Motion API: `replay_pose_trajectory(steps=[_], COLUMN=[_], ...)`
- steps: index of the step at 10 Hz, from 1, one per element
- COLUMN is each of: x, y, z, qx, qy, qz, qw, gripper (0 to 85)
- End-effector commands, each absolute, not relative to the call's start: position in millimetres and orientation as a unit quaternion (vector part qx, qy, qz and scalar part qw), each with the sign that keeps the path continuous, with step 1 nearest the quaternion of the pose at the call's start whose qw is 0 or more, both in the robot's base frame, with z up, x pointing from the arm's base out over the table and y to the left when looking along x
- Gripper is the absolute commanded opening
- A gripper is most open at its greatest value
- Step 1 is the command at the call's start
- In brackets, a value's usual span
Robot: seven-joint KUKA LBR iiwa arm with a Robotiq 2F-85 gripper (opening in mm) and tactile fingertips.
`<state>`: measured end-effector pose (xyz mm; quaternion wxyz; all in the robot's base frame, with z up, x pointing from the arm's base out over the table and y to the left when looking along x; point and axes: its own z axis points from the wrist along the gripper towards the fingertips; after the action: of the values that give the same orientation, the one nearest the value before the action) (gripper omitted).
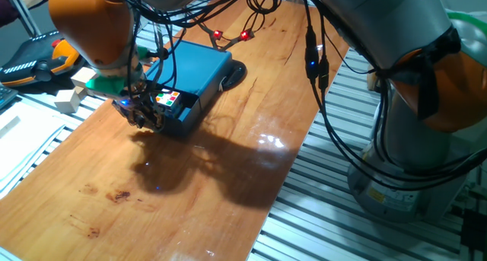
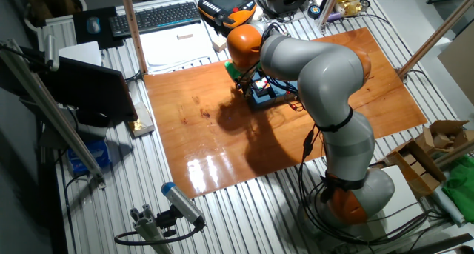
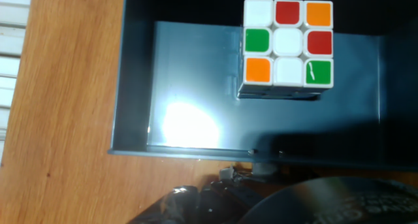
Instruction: Grasp the handle and close the drawer
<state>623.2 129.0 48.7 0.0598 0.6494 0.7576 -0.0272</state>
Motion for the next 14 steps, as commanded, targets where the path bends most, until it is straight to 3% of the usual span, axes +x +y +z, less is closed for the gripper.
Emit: replay_pose_trajectory(steps=[1, 14], x=[623.1, 621.5], y=[128.7, 122.0], z=[48.1, 45.6], qx=[0.649, 0.649], qy=[0.758, 0.757], qz=[-0.027, -0.028], qw=[0.060, 0.065], gripper=[2.0, 2.0])
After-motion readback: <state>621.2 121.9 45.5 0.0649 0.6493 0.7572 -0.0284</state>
